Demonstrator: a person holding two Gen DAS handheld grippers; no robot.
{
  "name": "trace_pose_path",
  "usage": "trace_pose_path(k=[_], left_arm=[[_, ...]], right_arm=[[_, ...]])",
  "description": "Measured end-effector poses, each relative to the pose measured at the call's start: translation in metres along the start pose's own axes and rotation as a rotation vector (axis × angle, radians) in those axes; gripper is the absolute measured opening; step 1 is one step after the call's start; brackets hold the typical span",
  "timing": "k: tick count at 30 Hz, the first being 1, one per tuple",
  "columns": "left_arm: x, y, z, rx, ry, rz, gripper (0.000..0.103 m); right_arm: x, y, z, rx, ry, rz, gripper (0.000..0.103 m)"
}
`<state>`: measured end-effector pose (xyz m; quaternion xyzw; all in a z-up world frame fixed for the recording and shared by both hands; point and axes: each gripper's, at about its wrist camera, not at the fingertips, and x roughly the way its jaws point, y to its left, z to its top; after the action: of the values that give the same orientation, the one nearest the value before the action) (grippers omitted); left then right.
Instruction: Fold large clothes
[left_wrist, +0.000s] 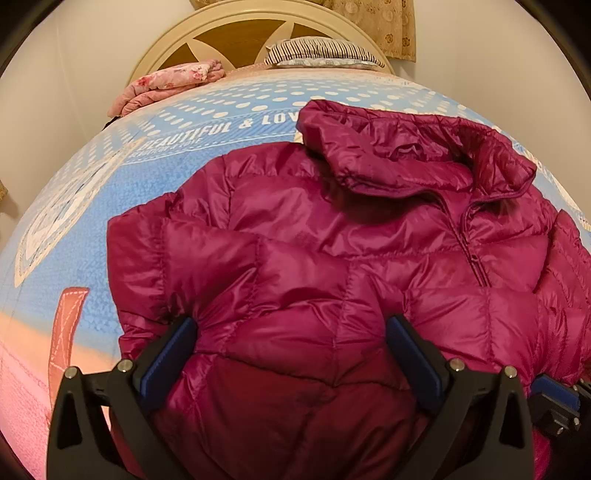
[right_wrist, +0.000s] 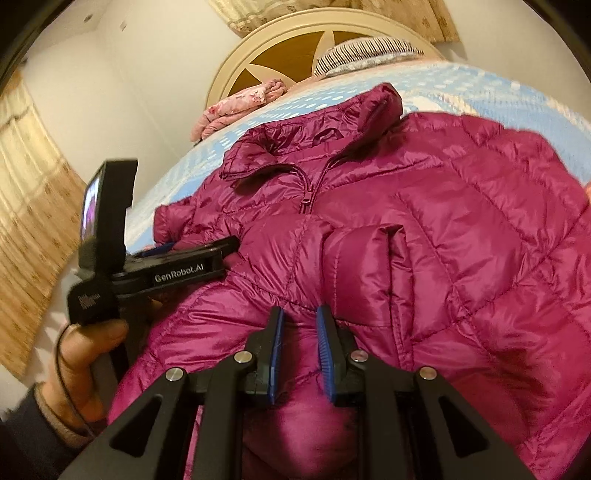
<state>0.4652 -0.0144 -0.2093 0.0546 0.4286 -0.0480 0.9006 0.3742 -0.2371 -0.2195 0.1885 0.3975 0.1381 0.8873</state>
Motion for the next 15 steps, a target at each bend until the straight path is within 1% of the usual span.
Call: trace_pose_path(k=[3,4,5,6,7,8,10,11,13,15], left_arm=[[0.0,0.0,0.0,-0.002,0.0,-0.003,0.103],[0.0,0.001,0.0,-0.002,0.0,-0.005,0.103],[0.0,0.001,0.0,-0.003,0.0,-0.006,0.103],[0.0,0.002,0.0,-0.005,0.0,-0.008,0.103],[0.0,0.002,0.0,-0.007,0.0,-0.01,0.103],[0.001,0.002,0.0,-0.008,0.0,-0.012,0.103],[0.001,0.002,0.0,-0.01,0.0,-0.014,0.103],[0.001,0.003,0.0,-0.01,0.0,-0.015,0.103],[0.0,0.003,0.0,-0.011,0.0,-0.016,0.103],[0.0,0.002,0.0,-0.01,-0.001,-0.016,0.103]], right_arm=[[-0.005,0.005,0.005,-0.015,0.038,-0.005,0.02],[-0.007,0.007,0.007,-0.024,0.044,-0.005,0.028],[-0.014,0.011,0.012,-0.035,0.045,0.015,0.048],[-0.02,0.014,0.017,-0.041,0.041,0.03,0.059],[-0.026,0.018,0.023,-0.056,0.029,0.03,0.076],[-0.033,0.023,0.03,-0.079,0.005,0.014,0.084],[-0.04,0.029,0.046,-0.135,-0.026,-0.048,0.084],[-0.04,0.032,0.06,-0.173,-0.038,-0.124,0.084],[-0.035,0.027,0.088,-0.181,-0.041,-0.213,0.084],[-0.029,0.015,0.119,-0.136,-0.059,-0.226,0.084]])
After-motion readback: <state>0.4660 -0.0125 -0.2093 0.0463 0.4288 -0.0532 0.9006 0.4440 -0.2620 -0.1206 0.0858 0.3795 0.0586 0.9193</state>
